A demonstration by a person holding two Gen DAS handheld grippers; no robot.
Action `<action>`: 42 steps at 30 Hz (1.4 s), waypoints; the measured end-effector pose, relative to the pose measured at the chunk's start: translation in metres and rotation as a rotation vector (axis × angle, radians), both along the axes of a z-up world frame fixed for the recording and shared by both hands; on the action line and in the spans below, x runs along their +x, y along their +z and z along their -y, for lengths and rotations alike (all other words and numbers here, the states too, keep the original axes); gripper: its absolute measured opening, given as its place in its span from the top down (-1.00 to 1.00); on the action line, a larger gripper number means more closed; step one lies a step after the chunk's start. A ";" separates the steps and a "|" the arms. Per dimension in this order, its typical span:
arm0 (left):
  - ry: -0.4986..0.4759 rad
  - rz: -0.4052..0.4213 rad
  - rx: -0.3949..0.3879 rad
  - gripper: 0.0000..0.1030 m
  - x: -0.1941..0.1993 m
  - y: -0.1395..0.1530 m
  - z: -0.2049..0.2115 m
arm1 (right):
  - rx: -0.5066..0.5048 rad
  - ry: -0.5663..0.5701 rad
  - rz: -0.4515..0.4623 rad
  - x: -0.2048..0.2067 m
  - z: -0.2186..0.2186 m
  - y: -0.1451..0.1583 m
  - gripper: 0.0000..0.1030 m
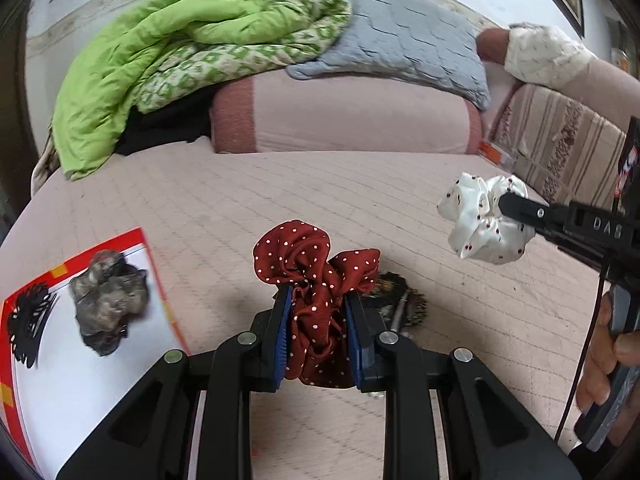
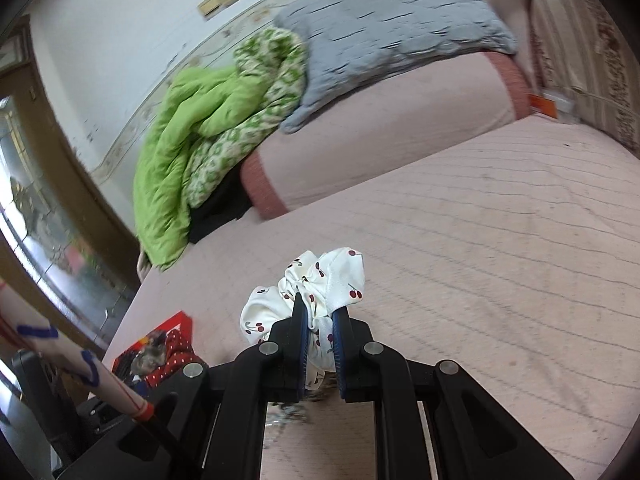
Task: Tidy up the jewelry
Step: 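Carry the red and white scrunchies with both grippers toward the box, then lower both scrunchies into the box and open both grippers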
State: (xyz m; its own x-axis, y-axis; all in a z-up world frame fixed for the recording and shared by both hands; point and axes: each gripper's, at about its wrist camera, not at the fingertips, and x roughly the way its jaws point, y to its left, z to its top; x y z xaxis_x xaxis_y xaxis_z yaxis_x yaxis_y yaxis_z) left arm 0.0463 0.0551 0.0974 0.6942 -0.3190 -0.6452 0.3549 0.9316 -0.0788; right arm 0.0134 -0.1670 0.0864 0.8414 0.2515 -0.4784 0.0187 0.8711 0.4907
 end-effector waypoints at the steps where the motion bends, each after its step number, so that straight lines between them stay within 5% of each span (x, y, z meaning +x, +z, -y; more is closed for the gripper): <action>1: 0.009 0.000 -0.009 0.54 0.001 0.001 -0.006 | -0.006 0.012 0.002 0.001 -0.006 0.000 0.76; 17: 0.188 0.034 -0.072 0.53 -0.007 0.020 -0.125 | -0.046 0.220 0.014 0.014 -0.102 0.003 0.76; 27: 0.344 -0.047 -0.065 0.52 -0.013 0.003 -0.215 | -0.064 0.406 -0.009 0.006 -0.182 0.005 0.74; 42: 0.385 -0.184 -0.018 0.50 -0.002 -0.039 -0.247 | -0.144 0.484 -0.164 0.043 -0.269 -0.024 0.72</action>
State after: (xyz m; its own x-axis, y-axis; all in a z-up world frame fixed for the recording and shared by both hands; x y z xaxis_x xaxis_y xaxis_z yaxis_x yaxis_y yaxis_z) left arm 0.0439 0.3019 0.0589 0.6387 -0.0713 -0.7662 -0.0399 0.9913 -0.1255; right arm 0.0560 0.1024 0.0619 0.5569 0.5146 -0.6519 -0.3359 0.8574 0.3899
